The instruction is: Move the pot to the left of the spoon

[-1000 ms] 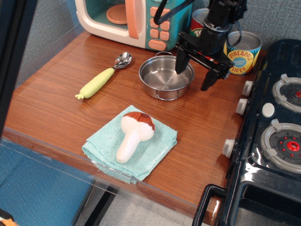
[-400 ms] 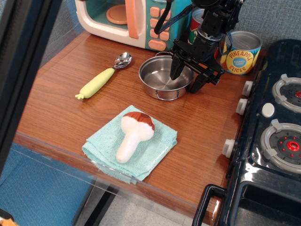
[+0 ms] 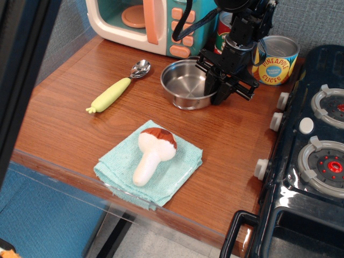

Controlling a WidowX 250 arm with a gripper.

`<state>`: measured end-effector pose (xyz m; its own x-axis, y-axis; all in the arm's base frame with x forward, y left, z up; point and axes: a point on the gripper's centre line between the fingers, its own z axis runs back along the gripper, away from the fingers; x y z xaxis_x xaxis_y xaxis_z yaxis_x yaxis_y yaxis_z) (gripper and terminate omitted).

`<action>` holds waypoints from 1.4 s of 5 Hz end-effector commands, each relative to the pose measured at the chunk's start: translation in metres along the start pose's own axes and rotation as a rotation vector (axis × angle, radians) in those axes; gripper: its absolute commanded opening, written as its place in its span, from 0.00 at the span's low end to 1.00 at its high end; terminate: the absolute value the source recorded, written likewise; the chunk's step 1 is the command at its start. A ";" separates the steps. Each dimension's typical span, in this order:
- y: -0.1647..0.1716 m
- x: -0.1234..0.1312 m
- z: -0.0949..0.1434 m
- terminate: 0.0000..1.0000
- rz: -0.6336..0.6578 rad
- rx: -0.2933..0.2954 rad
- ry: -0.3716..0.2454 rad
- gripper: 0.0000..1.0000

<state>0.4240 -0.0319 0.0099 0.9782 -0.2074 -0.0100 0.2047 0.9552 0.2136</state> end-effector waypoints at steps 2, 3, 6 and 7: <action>0.074 -0.041 0.086 0.00 0.077 -0.121 -0.208 0.00; 0.121 -0.070 0.096 0.00 0.118 -0.138 -0.226 0.00; 0.190 -0.091 0.030 0.00 0.180 -0.086 -0.068 0.00; 0.189 -0.085 0.008 0.00 0.157 -0.069 -0.021 0.00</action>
<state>0.3776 0.1632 0.0295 0.9985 -0.0442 -0.0330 0.0478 0.9922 0.1155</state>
